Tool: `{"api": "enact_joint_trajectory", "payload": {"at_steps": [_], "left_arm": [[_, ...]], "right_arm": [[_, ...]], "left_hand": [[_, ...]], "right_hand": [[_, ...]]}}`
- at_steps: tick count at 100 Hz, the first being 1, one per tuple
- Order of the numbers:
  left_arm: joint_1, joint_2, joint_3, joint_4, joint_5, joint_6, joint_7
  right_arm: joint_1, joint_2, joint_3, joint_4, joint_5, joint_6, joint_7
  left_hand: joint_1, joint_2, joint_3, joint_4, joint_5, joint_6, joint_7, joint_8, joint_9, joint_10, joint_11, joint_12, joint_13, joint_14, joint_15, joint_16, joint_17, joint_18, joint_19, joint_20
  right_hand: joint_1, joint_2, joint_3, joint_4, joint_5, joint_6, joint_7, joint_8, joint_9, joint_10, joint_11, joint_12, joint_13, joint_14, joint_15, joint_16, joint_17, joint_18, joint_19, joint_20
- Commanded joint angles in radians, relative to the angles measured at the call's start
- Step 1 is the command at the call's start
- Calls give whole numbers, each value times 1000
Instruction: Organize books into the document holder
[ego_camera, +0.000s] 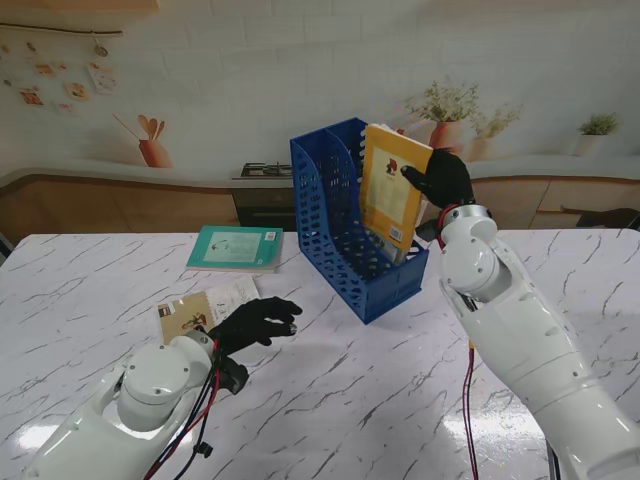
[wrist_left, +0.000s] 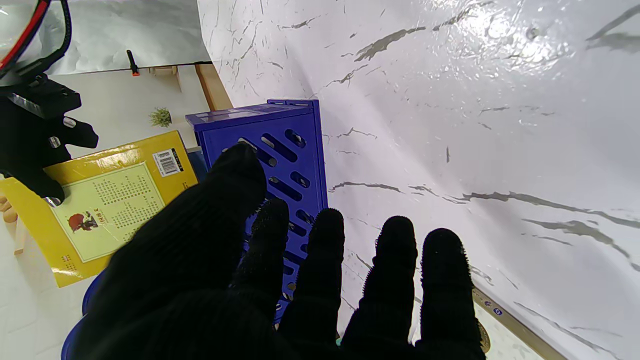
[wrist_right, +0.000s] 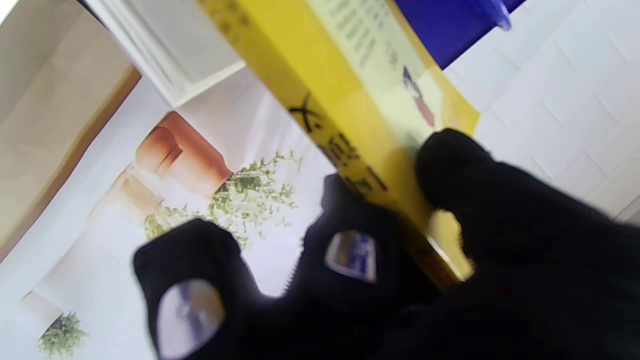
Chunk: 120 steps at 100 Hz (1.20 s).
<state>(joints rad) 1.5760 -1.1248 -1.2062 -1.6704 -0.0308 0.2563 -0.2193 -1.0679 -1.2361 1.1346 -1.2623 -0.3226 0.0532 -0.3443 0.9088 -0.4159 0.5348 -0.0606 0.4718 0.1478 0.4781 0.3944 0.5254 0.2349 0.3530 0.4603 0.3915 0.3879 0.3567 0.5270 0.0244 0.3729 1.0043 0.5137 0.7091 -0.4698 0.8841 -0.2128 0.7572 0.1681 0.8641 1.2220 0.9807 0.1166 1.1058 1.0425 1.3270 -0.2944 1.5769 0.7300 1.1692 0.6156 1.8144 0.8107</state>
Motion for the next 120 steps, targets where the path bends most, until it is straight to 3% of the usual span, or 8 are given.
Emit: {"api": "enact_joint_trajectory", "payload": {"at_steps": [1,33,58,71,87,96,108,120], "left_arm": [[4,-2,0,5,-2,-28,-10],[9,-2,-5,5,1,-28,-9],[6,-1,-5,8,1,-31,-11],[6,0,-6,8,3,-32,-15],[6,1,-10,9,4,-33,-17],[6,0,-10,10,3,-34,-17],[8,1,-9,9,3,-31,-17],[9,0,-10,8,3,-29,-17]], "right_arm": [[-5,-21,-13,16,2,-3,-18],[11,-35,-49,93,4,-34,-51],[-11,-43,-52,115,-18,-40,-110],[-28,-45,-49,107,-21,-26,-127],[-40,-41,-47,104,-40,-22,-131],[-43,-42,-50,111,-48,-23,-140],[-47,-36,-52,110,-64,-22,-131],[-52,-33,-52,101,-73,-7,-124]], "left_hand": [[-13,17,-15,30,-12,-16,13,7,21,-29,16,8,-1,-26,-6,6,-1,-8,-20,-7],[-14,17,-14,30,-11,-17,14,7,22,-32,16,8,0,-26,-6,6,0,-8,-19,-7],[-14,20,-15,30,-11,-18,13,7,20,-30,15,8,-1,-27,-6,6,-1,-8,-19,-7],[-12,22,-16,30,-11,-19,13,7,18,-29,14,7,0,-26,-6,6,-1,-8,-19,-7],[-11,22,-18,30,-11,-18,13,7,19,-30,15,8,1,-28,-4,7,2,-9,-17,-6],[-11,23,-18,30,-10,-17,14,7,17,-29,15,8,2,-27,-3,7,2,-9,-17,-6],[-9,22,-18,31,-8,-16,16,7,19,-29,16,8,2,-27,-2,7,4,-9,-16,-5],[-10,23,-18,30,-6,-14,17,8,17,-28,15,8,2,-26,-1,7,4,-9,-16,-5]], "right_hand": [[302,268,158,78,86,-479,324,100,-60,-195,50,5,-15,-131,-30,2,35,-655,225,0],[310,284,137,79,53,-491,339,83,-76,-205,50,1,-32,-125,-34,6,31,-649,203,-11],[279,259,129,78,5,-492,292,7,-70,-229,-6,-52,-68,-55,-103,0,17,-544,140,-67],[241,174,168,57,-17,-443,216,-98,-62,-211,-90,-147,-122,32,-221,-21,-53,-469,75,-90],[214,90,214,37,-5,-399,144,-181,-45,-190,-168,-247,-150,84,-307,-39,-113,-444,47,-74],[175,11,229,26,-23,-374,82,-306,-35,-169,-237,-318,-174,108,-364,-51,-150,-434,30,-60],[122,-93,166,4,-91,-379,115,-425,-61,-152,-289,-335,-237,128,-416,-51,-215,-428,23,-31],[106,-115,146,-1,-100,-386,131,-431,-70,-149,-288,-328,-247,130,-423,-52,-224,-427,23,-27]]}}
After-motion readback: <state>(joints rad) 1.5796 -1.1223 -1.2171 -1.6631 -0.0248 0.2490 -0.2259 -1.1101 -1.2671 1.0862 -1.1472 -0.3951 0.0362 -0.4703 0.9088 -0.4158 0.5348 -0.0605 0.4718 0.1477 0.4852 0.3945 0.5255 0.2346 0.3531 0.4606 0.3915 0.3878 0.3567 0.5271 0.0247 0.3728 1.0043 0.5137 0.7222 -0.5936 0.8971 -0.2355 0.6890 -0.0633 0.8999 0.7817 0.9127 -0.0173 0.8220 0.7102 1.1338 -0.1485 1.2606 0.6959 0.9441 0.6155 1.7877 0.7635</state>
